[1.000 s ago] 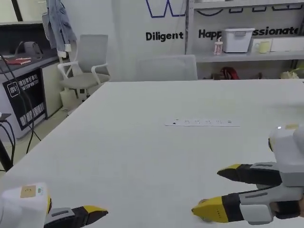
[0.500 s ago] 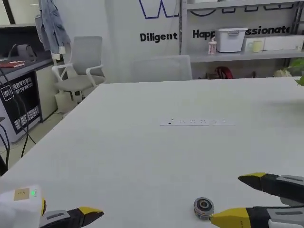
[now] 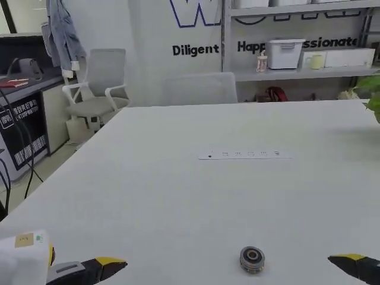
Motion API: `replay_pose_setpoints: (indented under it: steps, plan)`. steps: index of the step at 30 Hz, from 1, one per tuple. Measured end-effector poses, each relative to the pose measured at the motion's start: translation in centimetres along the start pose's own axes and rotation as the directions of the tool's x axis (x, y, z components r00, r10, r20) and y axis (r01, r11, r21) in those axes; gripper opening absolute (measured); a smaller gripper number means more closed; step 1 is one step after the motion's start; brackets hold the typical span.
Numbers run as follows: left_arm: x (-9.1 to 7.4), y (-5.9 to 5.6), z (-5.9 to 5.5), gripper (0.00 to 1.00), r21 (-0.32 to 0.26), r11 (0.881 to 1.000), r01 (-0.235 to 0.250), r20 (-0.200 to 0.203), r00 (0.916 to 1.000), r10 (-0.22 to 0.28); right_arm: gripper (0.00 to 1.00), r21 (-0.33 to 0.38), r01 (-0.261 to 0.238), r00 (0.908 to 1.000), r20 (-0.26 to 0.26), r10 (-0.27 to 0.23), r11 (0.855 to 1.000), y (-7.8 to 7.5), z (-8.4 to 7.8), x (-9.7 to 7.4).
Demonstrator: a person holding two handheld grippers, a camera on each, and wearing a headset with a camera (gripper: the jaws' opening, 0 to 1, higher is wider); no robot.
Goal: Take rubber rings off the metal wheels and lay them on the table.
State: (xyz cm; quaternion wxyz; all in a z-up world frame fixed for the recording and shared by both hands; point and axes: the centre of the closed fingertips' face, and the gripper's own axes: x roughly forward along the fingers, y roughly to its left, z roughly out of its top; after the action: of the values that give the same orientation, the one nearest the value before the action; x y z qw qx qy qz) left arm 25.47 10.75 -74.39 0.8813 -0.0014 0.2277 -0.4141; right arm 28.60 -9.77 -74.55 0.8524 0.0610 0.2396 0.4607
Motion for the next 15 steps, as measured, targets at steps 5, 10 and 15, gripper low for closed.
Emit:
replay_pose_setpoints:
  steps: [5,10,15]
  plan:
    - [0.1,-0.1,0.0,0.81,-0.013,1.0,0.002,0.008,1.0,-0.002,0.96,0.016,-0.004,0.9994,-0.033,0.004,1.0,0.3,-1.2,0.0]
    - [0.2,-0.1,-0.3,0.81,-0.036,0.999,0.005,0.015,0.9999,-0.004,0.96,0.021,0.0,0.9985,-0.055,0.001,1.0,0.2,-1.7,0.1]
    - [0.2,-0.1,-0.2,0.81,-0.056,0.998,0.004,0.024,0.9997,-0.003,0.96,0.016,-0.006,0.9964,-0.084,0.008,1.0,0.2,-2.3,0.1]
